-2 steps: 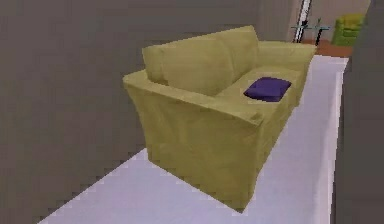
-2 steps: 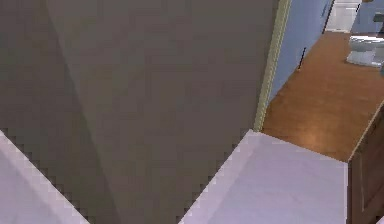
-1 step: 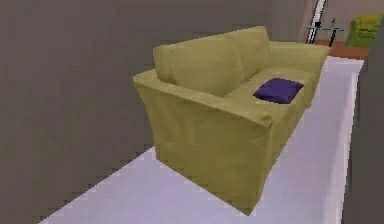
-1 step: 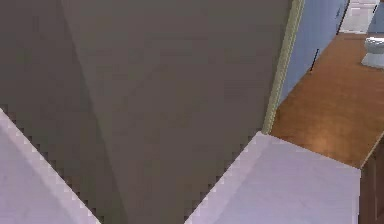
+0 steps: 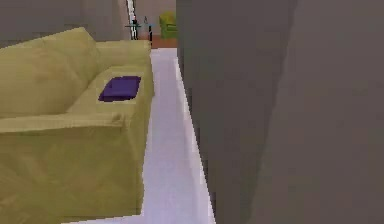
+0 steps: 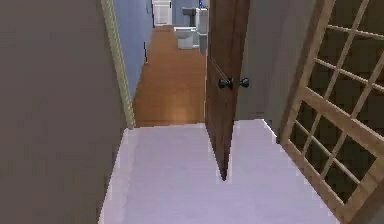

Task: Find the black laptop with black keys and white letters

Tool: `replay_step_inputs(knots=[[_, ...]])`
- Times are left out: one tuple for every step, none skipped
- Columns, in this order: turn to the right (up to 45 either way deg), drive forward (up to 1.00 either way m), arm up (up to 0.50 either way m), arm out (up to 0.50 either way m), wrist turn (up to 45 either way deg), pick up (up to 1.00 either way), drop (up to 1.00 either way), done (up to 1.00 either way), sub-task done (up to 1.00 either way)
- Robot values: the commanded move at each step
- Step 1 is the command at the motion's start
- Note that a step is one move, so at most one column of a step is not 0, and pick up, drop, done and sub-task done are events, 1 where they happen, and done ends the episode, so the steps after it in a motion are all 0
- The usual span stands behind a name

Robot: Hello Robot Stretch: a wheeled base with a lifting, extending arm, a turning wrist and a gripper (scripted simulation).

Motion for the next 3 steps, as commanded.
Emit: replay_step_inputs(knots=[[45.0,0.0,0.0,0.0,0.0,0.0,0.0,0.0,0.0],[36.0,0.0,0.0,0.0,0.0,0.0,0.0,0.0,0.0],[3.0,0.0,0.0,0.0,0.0,0.0,0.0,0.0,0.0]])
